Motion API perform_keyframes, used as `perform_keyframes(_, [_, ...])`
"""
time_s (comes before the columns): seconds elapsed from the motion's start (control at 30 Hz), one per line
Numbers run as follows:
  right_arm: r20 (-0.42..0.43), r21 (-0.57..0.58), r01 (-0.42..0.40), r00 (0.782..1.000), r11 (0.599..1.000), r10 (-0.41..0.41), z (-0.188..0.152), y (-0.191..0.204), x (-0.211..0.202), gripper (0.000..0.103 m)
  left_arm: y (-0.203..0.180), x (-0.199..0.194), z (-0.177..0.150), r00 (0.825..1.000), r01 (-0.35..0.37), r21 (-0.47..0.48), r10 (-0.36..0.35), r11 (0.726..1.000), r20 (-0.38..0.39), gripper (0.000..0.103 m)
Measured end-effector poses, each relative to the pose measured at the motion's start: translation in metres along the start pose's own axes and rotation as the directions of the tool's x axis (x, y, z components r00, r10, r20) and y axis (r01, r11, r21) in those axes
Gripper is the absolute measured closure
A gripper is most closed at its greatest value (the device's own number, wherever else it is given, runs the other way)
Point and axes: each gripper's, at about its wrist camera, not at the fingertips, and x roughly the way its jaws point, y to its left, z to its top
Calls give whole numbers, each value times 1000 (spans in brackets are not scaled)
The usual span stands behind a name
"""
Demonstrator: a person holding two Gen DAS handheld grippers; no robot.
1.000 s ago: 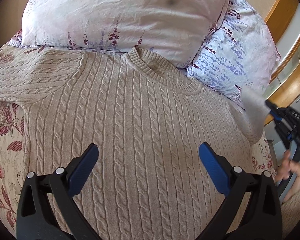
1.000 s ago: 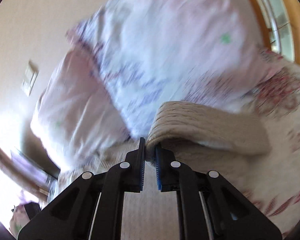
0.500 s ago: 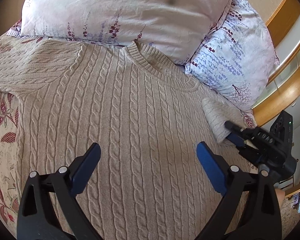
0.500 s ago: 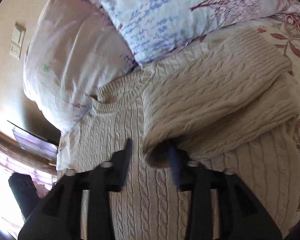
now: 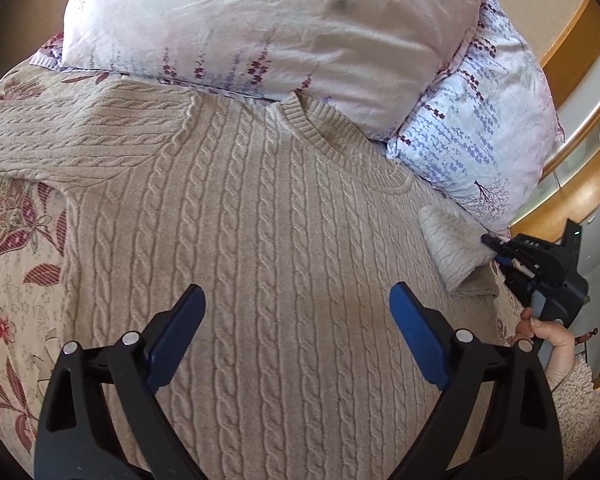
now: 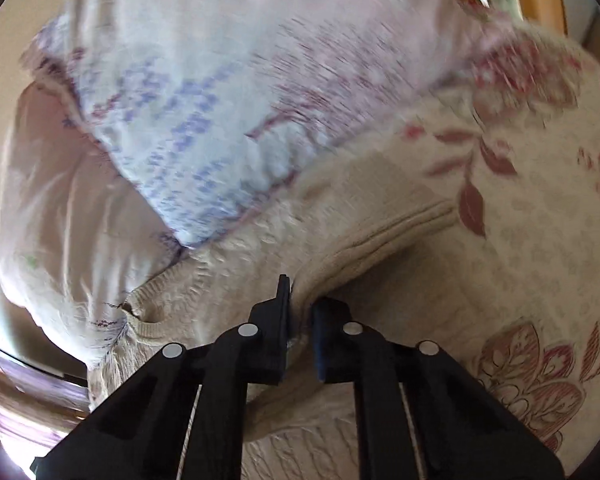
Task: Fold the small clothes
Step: 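Carry the sleeve with the right gripper across the sweater body, then grasp the other sleeve cuff with the left gripper while the right gripper releases its sleeve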
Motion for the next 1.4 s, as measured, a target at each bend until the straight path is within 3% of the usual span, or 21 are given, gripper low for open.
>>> perform_keyframes(0.13, [28,-132,-99,994,986,103,-8,58,-6,94,13,-4,3,1000,-6,-25,6,1000,7,11])
perform_keyframes(0.27, [-28,-253,-189,982,949,188,-29,117,3,94,21,-10,5,1000,5,-41,-4,999,19,11])
perform_keyframes(0.33, [-121,-302,-240,970,923,213,-49,148,21,92,24,-12,6,1000,16,-50,-15,999,26,11])
perform_keyframes(0.37, [-207,-329,-267,956,906,206,-62,162,37,89,26,-13,6,999,24,-59,-23,998,30,11])
perform_keyframes(0.43, [-351,-371,-289,923,883,154,-87,178,57,57,29,-14,8,999,44,-78,-41,996,34,11])
perform_keyframes(0.5, [-413,-385,-286,904,878,113,-106,180,65,50,33,-13,11,998,60,-98,-57,993,33,13])
perform_keyframes(0.57, [-407,-348,-302,901,888,148,-110,166,56,50,37,-8,15,997,73,-120,-71,990,25,16])
perform_keyframes(0.67, [-365,-237,-269,915,933,171,-98,126,40,50,43,4,25,995,103,-170,-105,980,0,20])
perform_keyframes(0.77, [-282,-13,-184,944,983,172,-75,55,20,50,48,23,36,988,139,-237,-151,961,-34,26])
perform_keyframes(0.9, [-169,234,-118,973,965,159,-53,-16,2,51,51,49,48,977,161,-308,-196,938,-85,37])
perform_keyframes(0.97, [-127,335,-123,976,934,175,-50,-39,3,57,51,57,54,975,164,-318,-202,934,-89,39])
perform_keyframes(1.0, [-103,373,-134,977,918,184,-46,-47,4,60,49,59,57,975,165,-312,-202,936,-89,45])
perform_keyframes(1.23, [-47,401,-128,986,907,160,-38,-52,15,91,36,86,75,967,148,-276,-197,950,-159,93])
perform_keyframes(1.27, [-42,401,-131,986,907,161,-36,-64,2,92,34,88,78,967,147,-265,-195,953,-165,93])
perform_keyframes(1.4, [8,320,-153,987,935,159,-33,-48,-16,93,25,78,101,974,165,-177,-189,970,-126,96])
